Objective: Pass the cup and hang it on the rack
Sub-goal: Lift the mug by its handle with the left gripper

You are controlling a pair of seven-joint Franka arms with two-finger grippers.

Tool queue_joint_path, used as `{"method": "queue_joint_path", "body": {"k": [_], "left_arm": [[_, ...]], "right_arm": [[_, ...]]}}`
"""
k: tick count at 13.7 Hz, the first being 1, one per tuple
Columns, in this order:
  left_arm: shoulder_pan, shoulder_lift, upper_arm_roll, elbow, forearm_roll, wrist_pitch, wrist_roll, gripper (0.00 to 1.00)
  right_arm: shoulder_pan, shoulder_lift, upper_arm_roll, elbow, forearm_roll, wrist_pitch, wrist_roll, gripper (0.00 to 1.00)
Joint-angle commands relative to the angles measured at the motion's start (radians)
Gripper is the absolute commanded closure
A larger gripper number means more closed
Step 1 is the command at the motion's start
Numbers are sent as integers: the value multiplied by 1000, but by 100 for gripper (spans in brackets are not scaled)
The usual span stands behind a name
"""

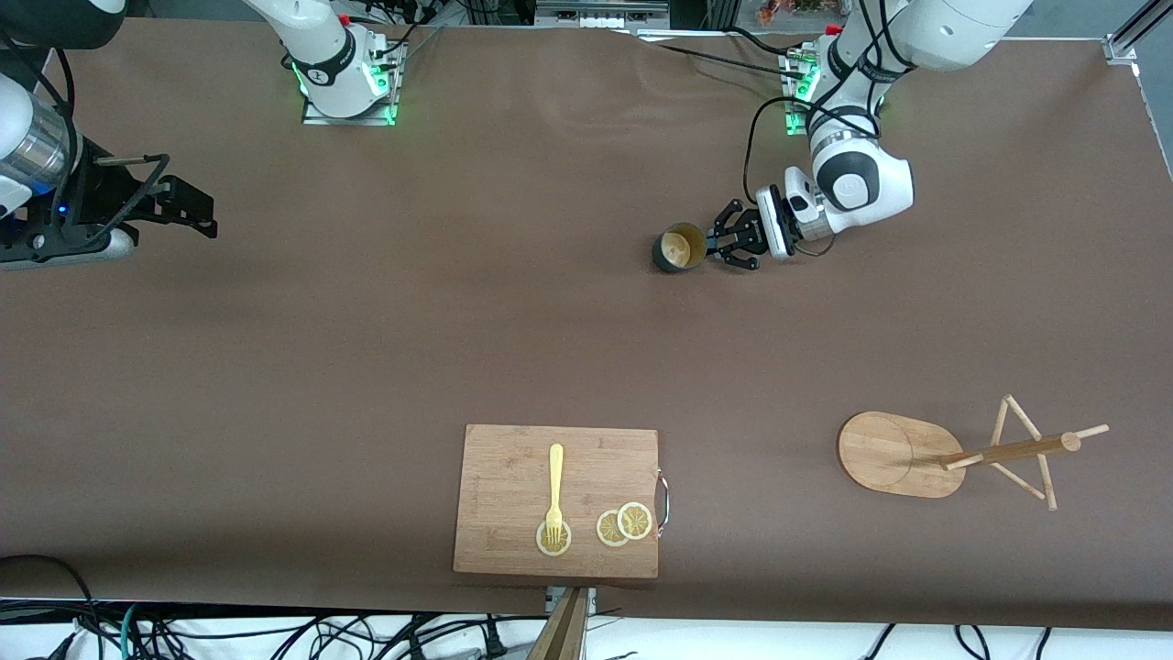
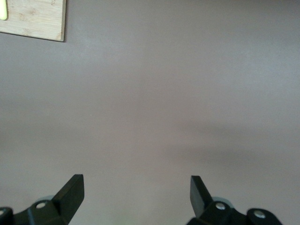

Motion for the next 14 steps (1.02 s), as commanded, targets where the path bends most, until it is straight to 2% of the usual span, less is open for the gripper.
{"method": "queue_joint_path", "body": {"k": [1, 6, 8, 10, 12, 14], "left_arm": [[30, -53, -7, 33, 131, -11, -207, 100], [104, -142, -4, 57, 300, -127, -546, 100], [148, -189, -3, 78, 432, -156, -705, 100], [190, -224, 8, 115, 558, -255, -894, 100], [210, -258, 64, 163, 633, -380, -1072, 100], [211, -264, 150, 247, 661, -519, -1235, 100]], "right_arm": [[16, -17, -12, -16, -14, 0, -6, 0], [16, -19, -9, -14, -14, -5, -5, 0], [17, -19, -9, -14, -14, -5, -6, 0], [17, -19, -9, -14, -14, -3, -8, 0], [17, -19, -9, -14, -12, -3, -11, 0], [16, -19, -9, -13, -12, -2, -11, 0]]}}
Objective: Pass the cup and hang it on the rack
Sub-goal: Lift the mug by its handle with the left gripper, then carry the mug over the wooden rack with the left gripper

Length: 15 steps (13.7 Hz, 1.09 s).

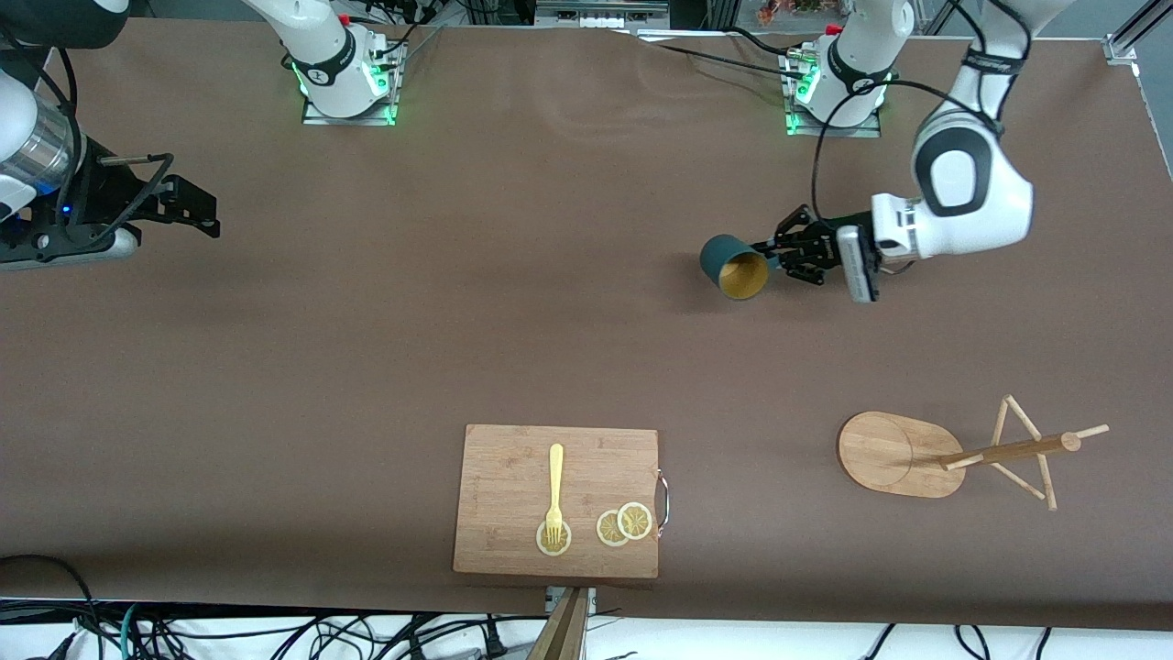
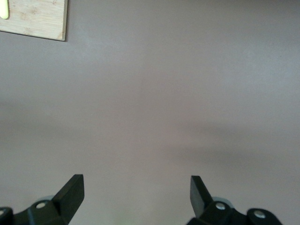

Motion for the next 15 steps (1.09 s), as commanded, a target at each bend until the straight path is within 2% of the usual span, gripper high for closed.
{"method": "queue_joint_path", "body": {"k": [1, 2, 4, 6, 8, 13, 15], "left_arm": [[10, -17, 103, 125, 50, -181, -232, 100], [12, -9, 141, 182, 92, -249, -314, 100], [12, 20, 224, 245, 102, -353, -403, 100], [13, 83, 316, 303, 79, -441, -462, 100], [30, 150, 372, 351, 19, -502, -495, 100], [112, 250, 374, 366, -186, -553, -656, 100], [136, 299, 374, 409, -213, -581, -678, 100]], "right_arm": [[12, -19, -8, -11, -11, -2, -11, 0], [12, -19, -8, -11, -11, -2, -11, 0], [12, -19, -6, -9, -11, -3, -12, 0], [12, -19, -6, -11, -9, -5, -12, 0], [12, -19, -6, -9, -9, -5, -12, 0], [12, -19, -6, -9, -9, -5, -14, 0], [12, -19, -6, -9, -9, -5, -14, 0]]}}
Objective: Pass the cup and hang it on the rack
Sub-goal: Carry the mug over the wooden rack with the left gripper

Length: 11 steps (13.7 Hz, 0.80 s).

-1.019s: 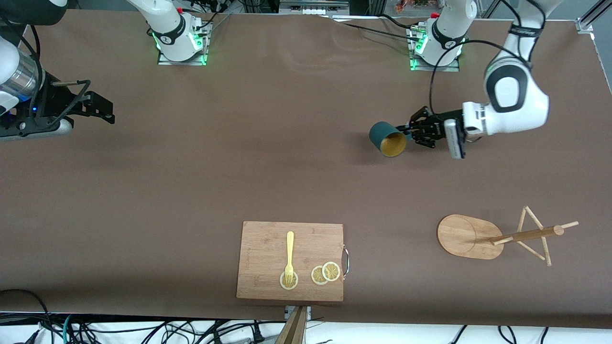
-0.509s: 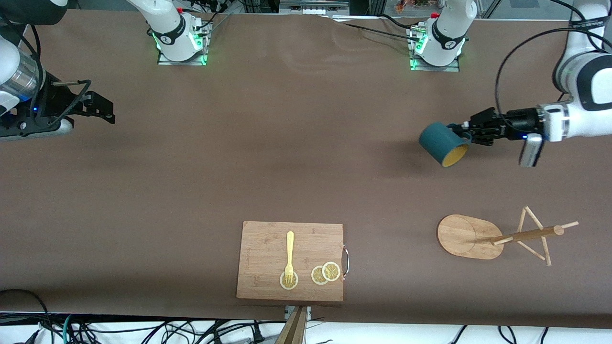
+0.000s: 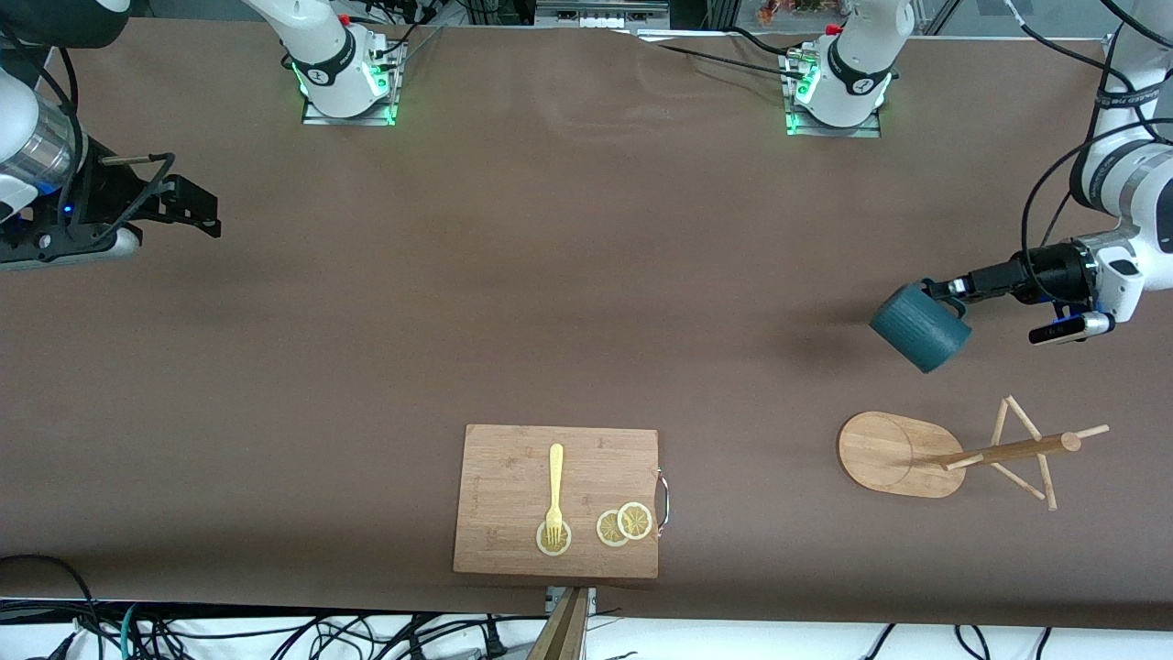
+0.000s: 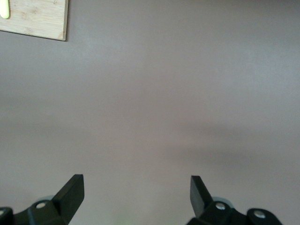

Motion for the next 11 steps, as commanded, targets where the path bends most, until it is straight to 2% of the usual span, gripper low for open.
{"method": "queue_joint_path", "body": {"k": [1, 5, 11], "left_arm": [[31, 79, -7, 95, -34, -69, -52, 100], [85, 203, -7, 189, -99, -169, -58, 100], [96, 276, -7, 204, -174, -191, -51, 100]], "right_arm": [[10, -19, -6, -10, -9, -5, -13, 0], [10, -19, -6, -10, -9, -5, -13, 0], [10, -19, -6, -8, -9, -5, -13, 0]]}}
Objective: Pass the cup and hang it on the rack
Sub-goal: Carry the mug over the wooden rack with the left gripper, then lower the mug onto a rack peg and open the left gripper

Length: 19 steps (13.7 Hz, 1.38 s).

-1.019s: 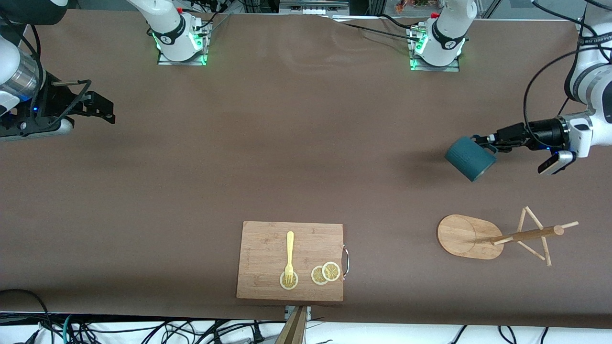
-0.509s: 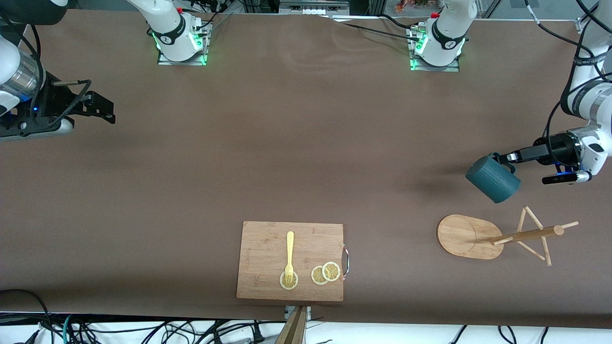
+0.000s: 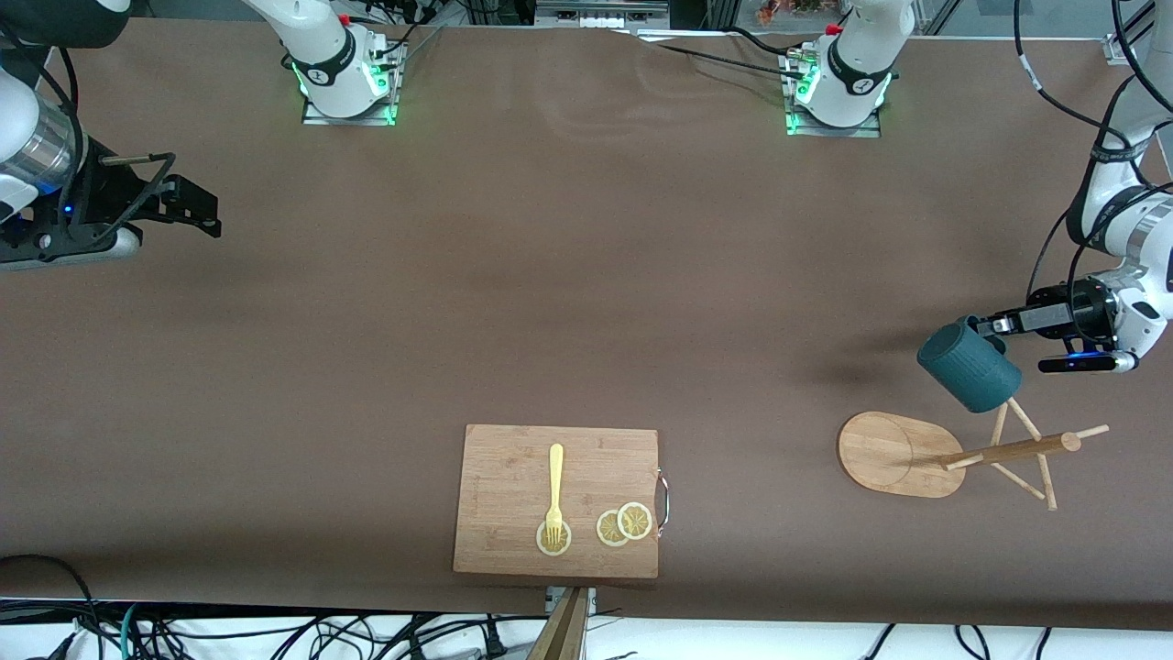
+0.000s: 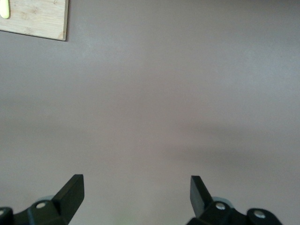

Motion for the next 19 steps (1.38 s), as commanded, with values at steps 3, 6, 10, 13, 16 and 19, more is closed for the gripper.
{"method": "queue_joint_path", "body": {"k": [3, 6, 10, 13, 16, 19], "left_arm": [[33, 62, -7, 57, -52, -41, -9, 100], [63, 120, -7, 142, -49, -92, -9, 100], [77, 170, -9, 170, -55, -110, -2, 100], [94, 228, -12, 226, -57, -125, 36, 100], [97, 269, -14, 260, -71, -132, 37, 100], [97, 300, -18, 291, -95, -132, 37, 100]], "right_arm": [[9, -18, -6, -8, -9, -5, -13, 0], [9, -18, -6, -8, -9, -5, -13, 0], [9, -18, -6, -8, -11, -5, -13, 0], [9, -18, -6, -8, -9, -5, -13, 0], [9, -18, -6, -8, -9, -5, -13, 0], [9, -18, -6, -8, -9, -5, -13, 0]]}}
